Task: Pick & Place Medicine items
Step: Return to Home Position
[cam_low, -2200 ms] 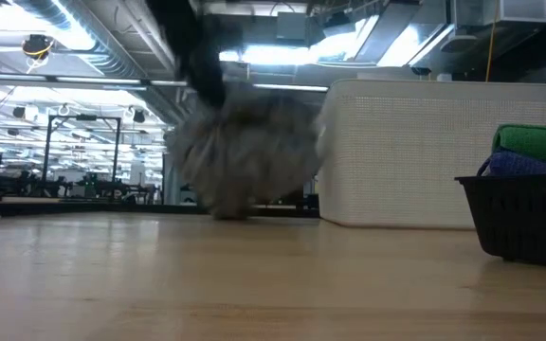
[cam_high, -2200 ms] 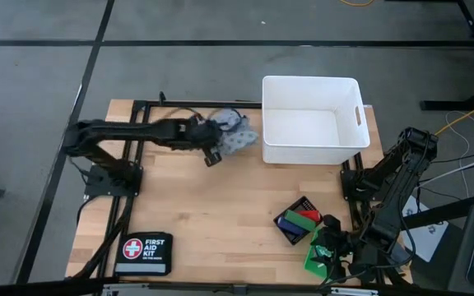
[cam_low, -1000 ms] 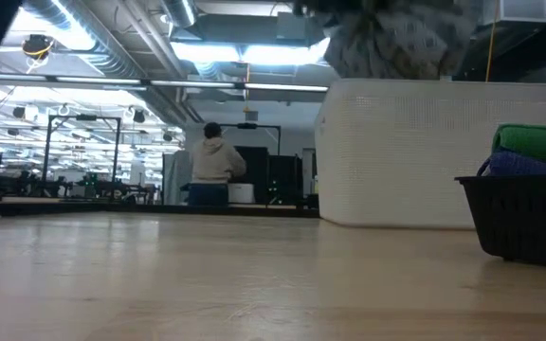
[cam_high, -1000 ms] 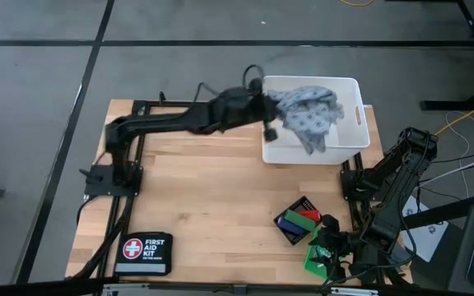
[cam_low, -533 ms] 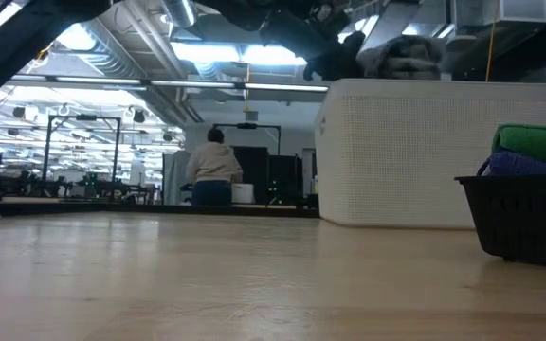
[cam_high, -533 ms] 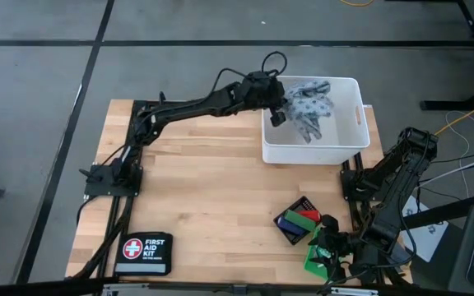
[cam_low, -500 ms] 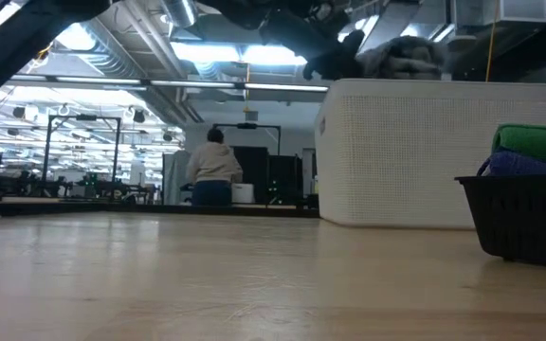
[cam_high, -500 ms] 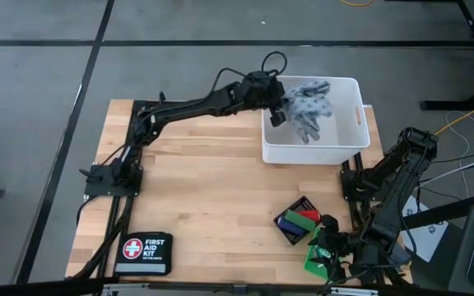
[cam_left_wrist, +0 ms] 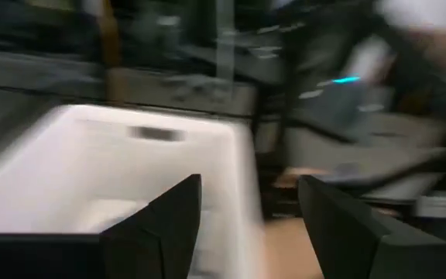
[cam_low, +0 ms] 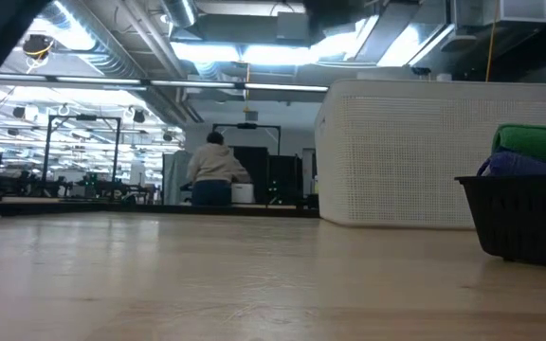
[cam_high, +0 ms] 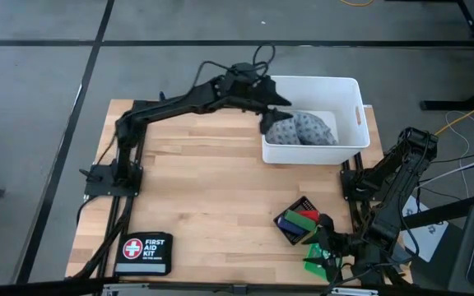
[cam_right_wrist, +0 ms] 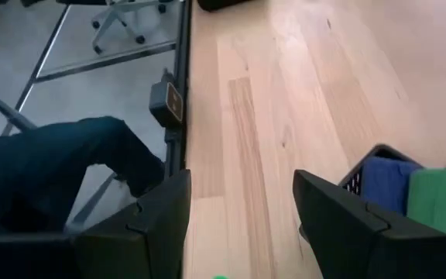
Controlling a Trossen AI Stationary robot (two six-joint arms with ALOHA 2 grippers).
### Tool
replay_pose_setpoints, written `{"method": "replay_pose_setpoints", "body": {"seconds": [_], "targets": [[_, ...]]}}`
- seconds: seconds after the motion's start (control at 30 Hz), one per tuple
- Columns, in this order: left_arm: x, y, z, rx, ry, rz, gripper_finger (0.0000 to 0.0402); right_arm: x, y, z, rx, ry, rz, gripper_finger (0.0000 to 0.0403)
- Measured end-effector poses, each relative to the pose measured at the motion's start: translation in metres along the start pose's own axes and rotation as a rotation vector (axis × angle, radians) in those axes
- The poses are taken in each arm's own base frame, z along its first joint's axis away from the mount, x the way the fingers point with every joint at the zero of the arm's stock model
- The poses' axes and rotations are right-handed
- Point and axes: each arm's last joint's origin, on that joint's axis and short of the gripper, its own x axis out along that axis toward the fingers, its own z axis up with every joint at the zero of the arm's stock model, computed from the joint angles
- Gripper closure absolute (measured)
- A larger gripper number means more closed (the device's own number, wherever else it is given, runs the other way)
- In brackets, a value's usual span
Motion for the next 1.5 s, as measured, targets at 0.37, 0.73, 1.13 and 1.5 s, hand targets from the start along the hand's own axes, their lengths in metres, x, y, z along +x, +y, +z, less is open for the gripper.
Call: {"method": "replay_pose_setpoints", "body": {"seconds": [0.37,0.73,1.13,1.5], "targets": [[-0.105,-0.100,0.026,0.107,0.265,-0.371,0.0191,-0.003,0.015,0.014,-0.347,-0.115,0.139,0.0174],[-0.193,-0.210,0.008,0.253,0.042,-0.446,0.0194,-0.047,-0.011,0.083,-0.705,-0.314,0.601,0.0174],[-0.281,-0.220,-0.105,0.201,-0.171,-0.318,0.0193,-0.097,-0.080,0.066,-0.574,-0.436,0.326,0.0174],[-0.305,-0.221,-0.171,0.192,-0.218,-0.172,0.0196,-0.057,-0.133,-0.014,-0.517,-0.588,0.693,0.0174]]}}
